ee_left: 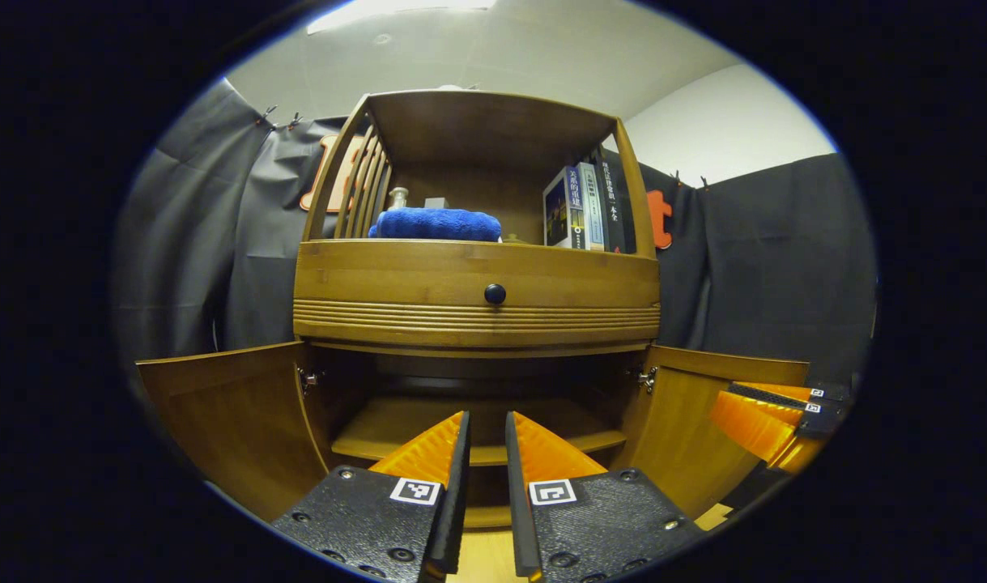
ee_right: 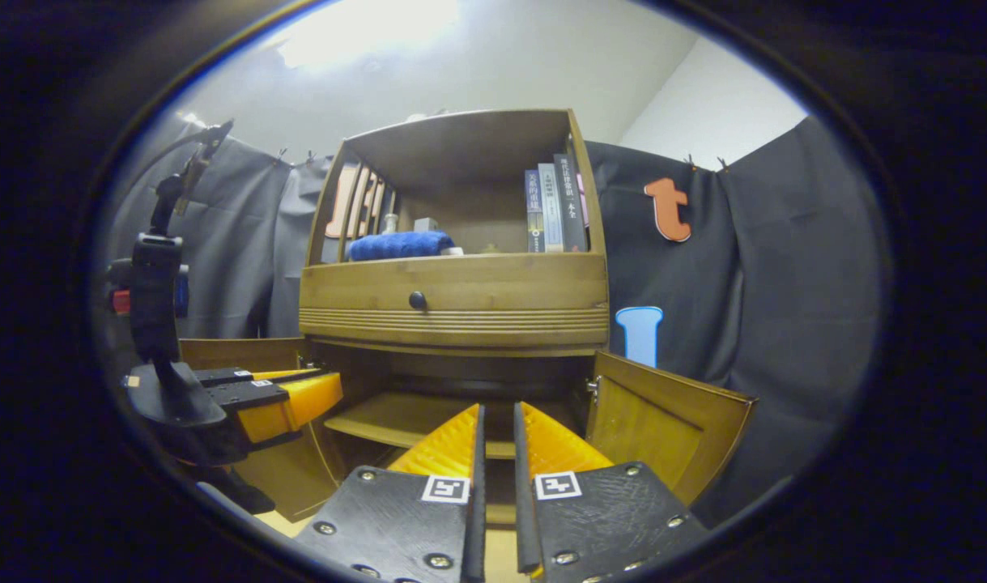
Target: Open the right door of the double-door shoe cabinet with the right hand, and open the left door with the left hand.
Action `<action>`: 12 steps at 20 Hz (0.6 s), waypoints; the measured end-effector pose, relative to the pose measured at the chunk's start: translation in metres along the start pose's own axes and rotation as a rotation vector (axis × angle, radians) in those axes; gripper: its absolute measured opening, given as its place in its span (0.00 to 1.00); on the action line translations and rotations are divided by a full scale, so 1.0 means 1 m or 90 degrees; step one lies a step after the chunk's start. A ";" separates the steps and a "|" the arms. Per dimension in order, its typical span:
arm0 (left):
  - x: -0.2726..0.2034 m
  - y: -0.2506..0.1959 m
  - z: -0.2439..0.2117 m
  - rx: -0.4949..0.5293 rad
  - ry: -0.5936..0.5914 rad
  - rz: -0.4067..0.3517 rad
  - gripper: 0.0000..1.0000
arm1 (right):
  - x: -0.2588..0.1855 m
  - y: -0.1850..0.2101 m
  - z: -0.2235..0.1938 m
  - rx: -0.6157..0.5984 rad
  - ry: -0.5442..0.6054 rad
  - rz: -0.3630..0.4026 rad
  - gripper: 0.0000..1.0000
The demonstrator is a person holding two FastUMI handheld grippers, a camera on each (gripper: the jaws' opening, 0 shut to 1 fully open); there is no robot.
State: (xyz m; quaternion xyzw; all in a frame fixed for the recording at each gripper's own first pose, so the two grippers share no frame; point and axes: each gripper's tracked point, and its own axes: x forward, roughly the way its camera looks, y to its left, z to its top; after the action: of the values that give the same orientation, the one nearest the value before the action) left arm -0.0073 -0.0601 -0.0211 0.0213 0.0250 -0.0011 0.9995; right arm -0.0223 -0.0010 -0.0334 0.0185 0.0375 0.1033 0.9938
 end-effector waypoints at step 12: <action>0.013 -0.025 0.012 -0.017 -0.027 -0.011 0.96 | -0.002 -0.014 0.002 0.030 -0.005 -0.010 0.96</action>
State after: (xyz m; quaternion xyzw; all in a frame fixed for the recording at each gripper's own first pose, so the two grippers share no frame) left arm 0.0061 -0.0856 -0.0105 0.0074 0.0037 -0.0101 0.9999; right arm -0.0215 -0.0152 -0.0322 0.0421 0.0365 0.0947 0.9939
